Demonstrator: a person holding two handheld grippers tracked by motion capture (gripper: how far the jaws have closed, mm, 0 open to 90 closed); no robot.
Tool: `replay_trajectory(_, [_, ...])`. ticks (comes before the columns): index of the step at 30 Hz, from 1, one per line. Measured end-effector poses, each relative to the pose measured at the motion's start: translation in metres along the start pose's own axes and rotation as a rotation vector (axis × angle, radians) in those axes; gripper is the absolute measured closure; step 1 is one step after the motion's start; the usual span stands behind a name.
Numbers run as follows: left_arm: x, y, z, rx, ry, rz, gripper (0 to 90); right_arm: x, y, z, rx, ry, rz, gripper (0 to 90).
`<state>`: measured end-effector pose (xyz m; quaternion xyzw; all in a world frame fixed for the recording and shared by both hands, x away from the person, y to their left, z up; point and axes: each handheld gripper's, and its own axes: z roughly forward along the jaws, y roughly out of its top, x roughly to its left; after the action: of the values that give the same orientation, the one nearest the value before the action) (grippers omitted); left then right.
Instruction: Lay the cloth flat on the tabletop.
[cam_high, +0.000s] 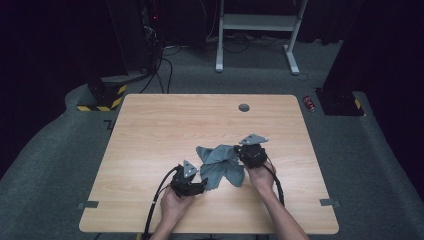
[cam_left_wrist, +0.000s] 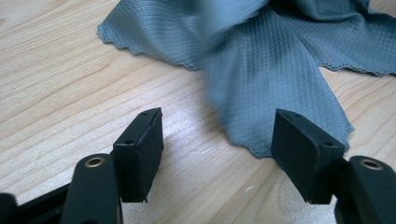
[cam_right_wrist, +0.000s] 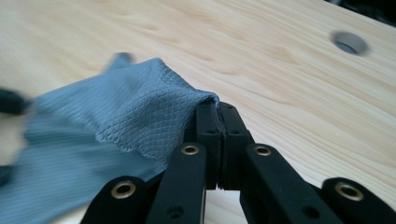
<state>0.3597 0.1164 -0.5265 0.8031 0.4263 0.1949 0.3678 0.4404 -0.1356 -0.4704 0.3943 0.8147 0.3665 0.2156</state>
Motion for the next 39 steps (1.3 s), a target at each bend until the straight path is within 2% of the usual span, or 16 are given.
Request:
replay_trajectory(4, [0.000, 0.000, 0.000, -0.001, 0.000, 0.000, 34.4, -0.020, -0.012, 0.009, 0.063, -0.042, 0.052, 88.6])
replay_trajectory(5, [0.000, 0.000, 0.000, -0.001, -0.001, -0.001, 34.4, -0.026, -0.020, 0.015, 0.102, -0.047, 0.074, 88.4])
replay_trajectory(7, [0.000, 0.000, 0.000, -0.001, -0.001, -0.001, 34.4, -0.028, -0.024, 0.017, 0.118, -0.045, 0.079, 87.5])
replay_trajectory(9, [0.000, 0.000, 0.000, 0.001, -0.002, 0.006, 34.6, -0.032, -0.034, 0.020, 0.158, -0.030, 0.097, 79.0])
replay_trajectory(12, [0.000, 0.000, 0.000, -0.003, -0.010, 0.013, 36.9, -0.032, -0.040, 0.010, 0.130, -0.012, 0.108, 73.4])
replay_trajectory(15, [-0.001, 0.000, -0.001, -0.006, -0.019, 0.018, 40.1, -0.028, -0.042, -0.006, 0.071, 0.034, 0.108, 68.8])
replay_trajectory(17, [-0.001, 0.000, -0.001, -0.010, -0.022, 0.023, 44.6, -0.022, -0.042, -0.013, 0.057, 0.051, 0.081, 66.2])
replay_trajectory(22, [-0.004, -0.001, -0.002, -0.021, -0.071, 0.060, 61.0, -0.010, -0.047, -0.015, 0.067, 0.106, 0.082, 61.3])
replay_trajectory(23, [-0.005, -0.001, -0.003, -0.022, -0.092, 0.072, 68.8, -0.003, -0.052, -0.015, 0.073, 0.130, 0.080, 58.7])
replay_trajectory(26, [-0.005, 0.000, -0.002, -0.023, -0.116, 0.066, 75.8, 0.007, -0.057, -0.013, 0.101, 0.123, 0.050, 58.2])
replay_trajectory(27, [-0.005, 0.001, -0.001, -0.014, -0.133, 0.067, 83.1, 0.013, -0.061, -0.011, 0.130, 0.101, 0.026, 60.8])
replay_trajectory(29, [-0.005, 0.002, -0.001, -0.008, -0.136, 0.077, 88.1, 0.015, -0.063, -0.010, 0.143, 0.095, 0.014, 63.7])
replay_trajectory(30, [-0.007, 0.004, -0.001, 0.005, -0.132, 0.098, 89.2, 0.016, -0.062, -0.010, 0.144, 0.085, -0.001, 74.3])
replay_trajectory(34, [-0.008, 0.007, -0.004, 0.005, -0.136, 0.116, 89.8, 0.016, -0.060, -0.010, 0.157, 0.060, -0.034, 86.5])
replay_trajectory(38, [0.000, 0.012, -0.018, -0.031, -0.122, 0.114, 89.9, 0.010, -0.059, -0.012, 0.140, 0.028, -0.032, 88.2])
replay_trajectory(39, [0.007, 0.015, -0.028, -0.051, -0.115, 0.107, 89.9, 0.008, -0.058, -0.014, 0.133, 0.020, -0.022, 88.3])
